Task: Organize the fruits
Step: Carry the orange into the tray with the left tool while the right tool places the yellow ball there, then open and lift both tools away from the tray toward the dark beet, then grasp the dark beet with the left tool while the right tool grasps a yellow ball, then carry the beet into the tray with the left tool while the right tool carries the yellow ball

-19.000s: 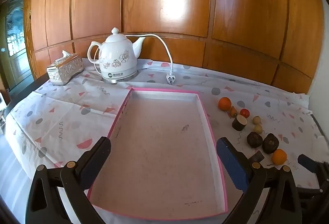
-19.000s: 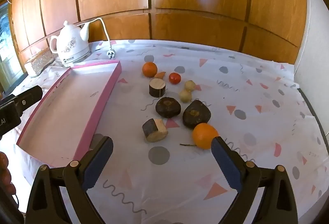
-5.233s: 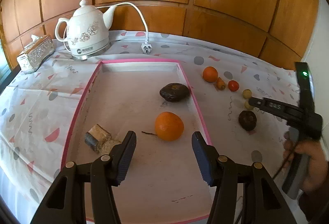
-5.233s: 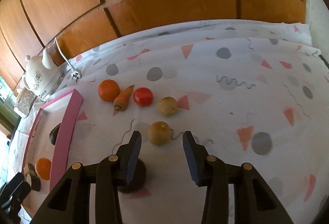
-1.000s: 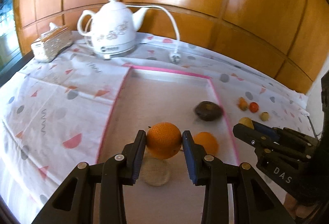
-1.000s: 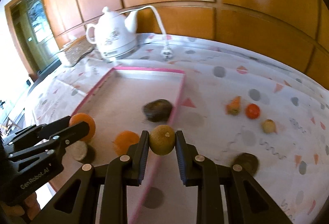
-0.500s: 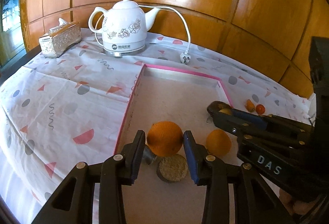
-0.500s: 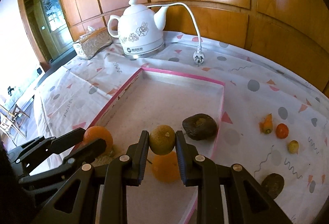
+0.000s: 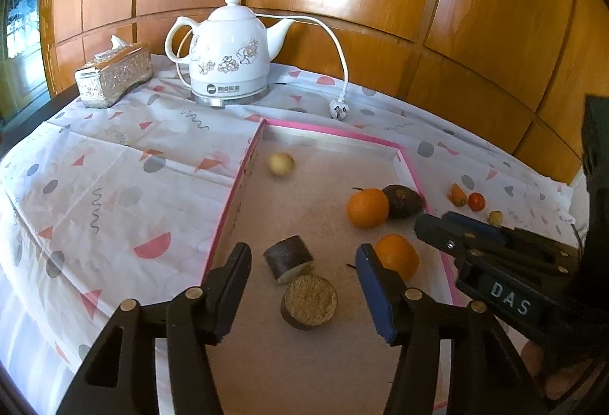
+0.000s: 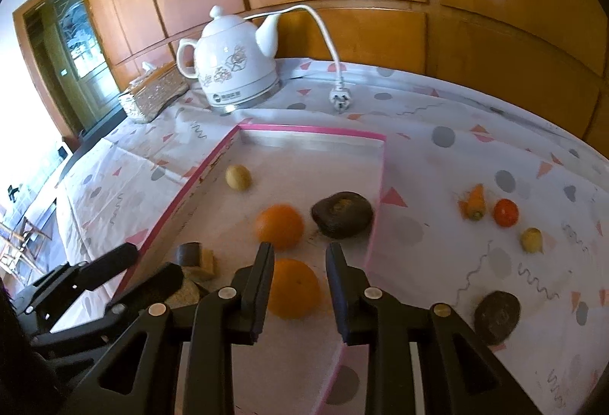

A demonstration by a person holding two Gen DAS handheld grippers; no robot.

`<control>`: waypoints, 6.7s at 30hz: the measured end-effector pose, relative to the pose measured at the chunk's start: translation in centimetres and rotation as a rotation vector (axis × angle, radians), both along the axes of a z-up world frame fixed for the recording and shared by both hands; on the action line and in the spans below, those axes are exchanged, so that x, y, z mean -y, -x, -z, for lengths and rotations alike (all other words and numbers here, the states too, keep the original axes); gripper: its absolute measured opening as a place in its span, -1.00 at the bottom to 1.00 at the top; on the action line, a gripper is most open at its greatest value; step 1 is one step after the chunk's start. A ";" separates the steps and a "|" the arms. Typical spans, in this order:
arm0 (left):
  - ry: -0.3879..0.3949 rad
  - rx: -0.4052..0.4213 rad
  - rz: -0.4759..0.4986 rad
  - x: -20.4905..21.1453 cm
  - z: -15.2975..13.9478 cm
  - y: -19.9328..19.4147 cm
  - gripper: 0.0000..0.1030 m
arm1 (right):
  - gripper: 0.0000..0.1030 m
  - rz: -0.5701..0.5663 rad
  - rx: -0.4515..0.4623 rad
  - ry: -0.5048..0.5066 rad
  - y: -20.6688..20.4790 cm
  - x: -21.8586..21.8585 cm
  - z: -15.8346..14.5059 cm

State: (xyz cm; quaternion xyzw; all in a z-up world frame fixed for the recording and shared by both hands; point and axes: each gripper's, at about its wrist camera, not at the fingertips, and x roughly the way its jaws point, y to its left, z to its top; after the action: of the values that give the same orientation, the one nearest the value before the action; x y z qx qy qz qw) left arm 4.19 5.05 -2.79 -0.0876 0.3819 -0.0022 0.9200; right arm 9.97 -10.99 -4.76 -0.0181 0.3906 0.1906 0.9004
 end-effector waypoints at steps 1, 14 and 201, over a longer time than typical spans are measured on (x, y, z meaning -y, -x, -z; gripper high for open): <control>-0.001 -0.001 0.000 0.0 0.0 0.0 0.13 | -0.43 0.006 0.003 -0.001 0.2 0.2 0.0; -0.013 0.005 0.020 0.9 -0.2 0.2 0.13 | -0.40 0.096 0.004 -0.003 1.2 3.1 0.5; 0.009 -0.004 0.162 5.2 -1.4 -1.7 -0.20 | -0.51 0.127 -0.021 0.072 1.0 9.2 2.6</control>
State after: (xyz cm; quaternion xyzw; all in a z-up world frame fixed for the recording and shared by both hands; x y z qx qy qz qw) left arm 5.90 -0.14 -1.37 -0.0607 0.3894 -0.0782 0.9157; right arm 8.99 -20.21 -7.32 -0.0237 0.4070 0.1191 0.9053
